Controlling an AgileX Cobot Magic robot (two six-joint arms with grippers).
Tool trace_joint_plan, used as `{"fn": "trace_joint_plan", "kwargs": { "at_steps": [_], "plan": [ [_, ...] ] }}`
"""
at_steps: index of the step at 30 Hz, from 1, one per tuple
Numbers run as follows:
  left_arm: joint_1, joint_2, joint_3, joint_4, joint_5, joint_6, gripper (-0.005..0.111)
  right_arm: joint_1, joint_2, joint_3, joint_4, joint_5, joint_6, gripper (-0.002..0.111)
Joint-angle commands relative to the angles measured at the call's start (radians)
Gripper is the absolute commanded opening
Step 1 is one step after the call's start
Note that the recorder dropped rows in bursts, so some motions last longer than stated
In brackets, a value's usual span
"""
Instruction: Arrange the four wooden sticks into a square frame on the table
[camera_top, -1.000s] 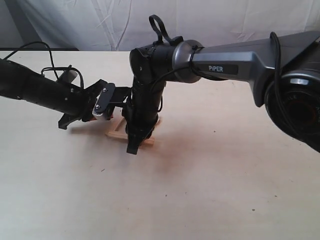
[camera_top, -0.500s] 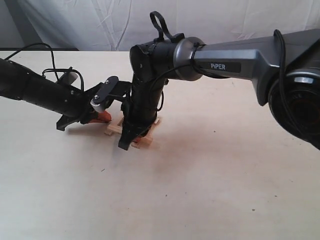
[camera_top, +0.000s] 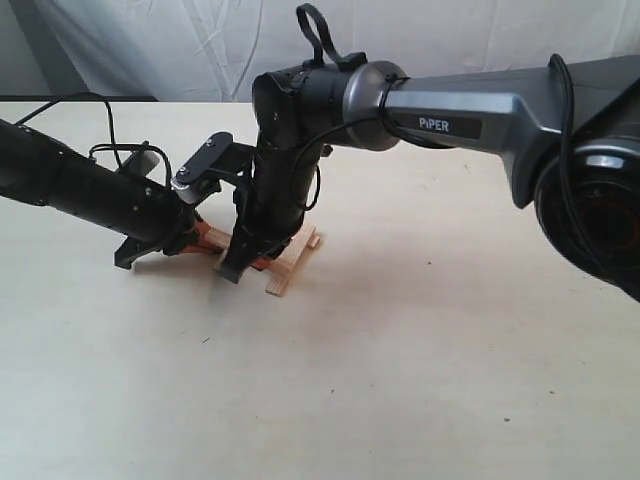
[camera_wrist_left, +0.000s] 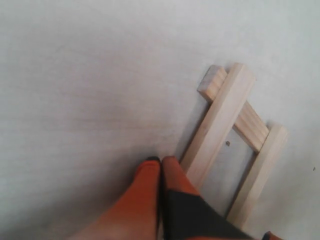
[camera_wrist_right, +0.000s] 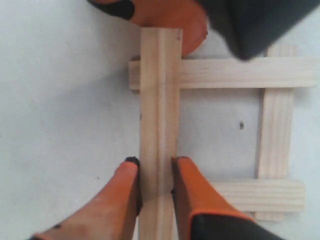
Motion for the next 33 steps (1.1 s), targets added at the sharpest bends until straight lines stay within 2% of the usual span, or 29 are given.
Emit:
{"fn": "trace_joint_plan", "kwargs": {
  "at_steps": [1, 3, 8, 10, 22, 27, 29, 30, 31, 33],
  "plan": [
    [-0.006, -0.002, 0.007, 0.004, -0.005, -0.004, 0.0, 0.002, 0.029, -0.009, -0.009, -0.005, 0.005, -0.001],
    [-0.006, -0.002, 0.007, 0.004, -0.012, -0.004, 0.0, 0.002, 0.042, -0.009, -0.016, -0.004, 0.005, 0.0],
    [-0.006, -0.002, 0.007, 0.004, -0.025, -0.004, 0.0, 0.002, 0.059, -0.009, -0.024, -0.004, 0.005, 0.029],
    [-0.006, -0.002, 0.007, 0.004, -0.032, -0.004, 0.0, 0.002, 0.059, -0.009, -0.024, -0.008, 0.005, 0.035],
    [-0.006, -0.002, 0.007, 0.014, -0.039, -0.004, 0.0, -0.002, -0.017, -0.009, -0.032, -0.009, 0.063, 0.035],
    [-0.006, -0.005, 0.007, 0.004, -0.04, -0.004, 0.0, -0.053, -0.064, -0.009, -0.034, 0.116, 0.094, 0.034],
    [0.011, -0.035, 0.007, -0.004, -0.062, 0.0, 0.0, -0.093, -0.076, -0.009, -0.03, 0.169, 0.157, 0.022],
    [0.031, -0.078, 0.007, 0.018, -0.066, 0.0, 0.0, -0.123, -0.087, -0.009, -0.013, 0.201, 0.201, 0.008],
    [0.047, -0.105, 0.007, 0.044, -0.059, 0.0, 0.0, -0.141, -0.095, -0.009, 0.002, 0.216, 0.215, -0.001],
    [0.081, -0.204, 0.007, 0.171, -0.038, -0.029, 0.0, -0.202, -0.123, -0.009, 0.045, 0.254, 0.256, 0.0]
  ]
}}
